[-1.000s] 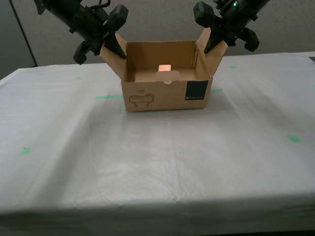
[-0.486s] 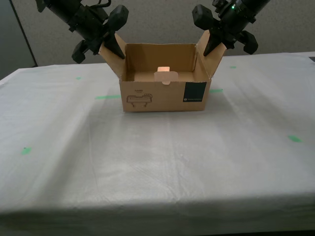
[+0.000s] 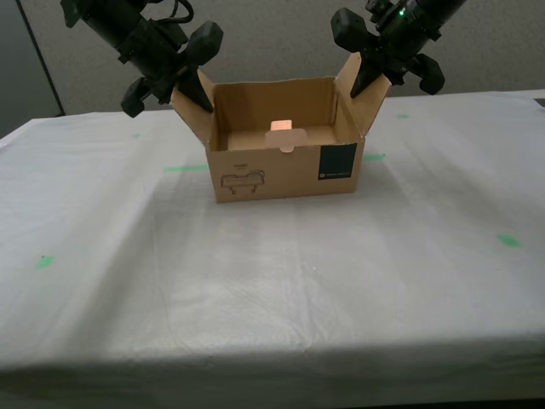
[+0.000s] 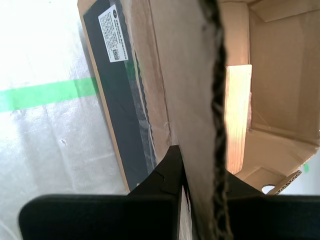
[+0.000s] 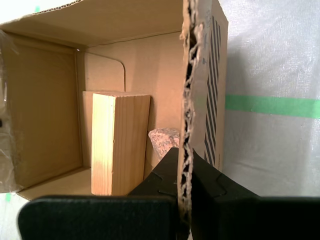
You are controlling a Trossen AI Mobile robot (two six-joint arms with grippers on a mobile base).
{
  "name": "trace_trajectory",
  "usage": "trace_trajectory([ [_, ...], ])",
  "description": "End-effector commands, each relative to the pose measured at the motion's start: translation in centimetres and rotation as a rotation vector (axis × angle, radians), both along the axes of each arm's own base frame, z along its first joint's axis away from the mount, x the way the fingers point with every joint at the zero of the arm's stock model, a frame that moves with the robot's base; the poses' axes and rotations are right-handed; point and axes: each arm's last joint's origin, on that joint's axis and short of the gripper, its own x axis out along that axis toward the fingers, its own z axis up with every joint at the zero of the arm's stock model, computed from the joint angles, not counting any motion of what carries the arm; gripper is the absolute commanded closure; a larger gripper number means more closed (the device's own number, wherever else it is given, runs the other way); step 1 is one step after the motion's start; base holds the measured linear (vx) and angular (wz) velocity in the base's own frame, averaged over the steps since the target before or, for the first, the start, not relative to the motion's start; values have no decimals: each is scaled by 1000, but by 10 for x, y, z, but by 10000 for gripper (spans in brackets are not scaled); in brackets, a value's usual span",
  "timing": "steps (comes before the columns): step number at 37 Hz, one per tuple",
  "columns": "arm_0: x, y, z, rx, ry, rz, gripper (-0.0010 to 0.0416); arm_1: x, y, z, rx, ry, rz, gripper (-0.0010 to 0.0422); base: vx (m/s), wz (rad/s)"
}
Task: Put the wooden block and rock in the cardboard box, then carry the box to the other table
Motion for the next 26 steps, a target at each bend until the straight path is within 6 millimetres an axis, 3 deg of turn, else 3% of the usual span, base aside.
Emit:
trace_trajectory([
  [1, 0, 1, 1, 22, -4, 10, 406, 1, -2, 3, -18, -12, -14, 412, 0, 0],
  [17, 0, 2, 1, 21, -5, 14, 389, 2, -3, 5, -25, -9, -4, 409, 0, 0],
  [26, 0, 2, 1, 21, -4, 15, 340, 2, -3, 4, -25, -7, -1, 336, 0, 0],
])
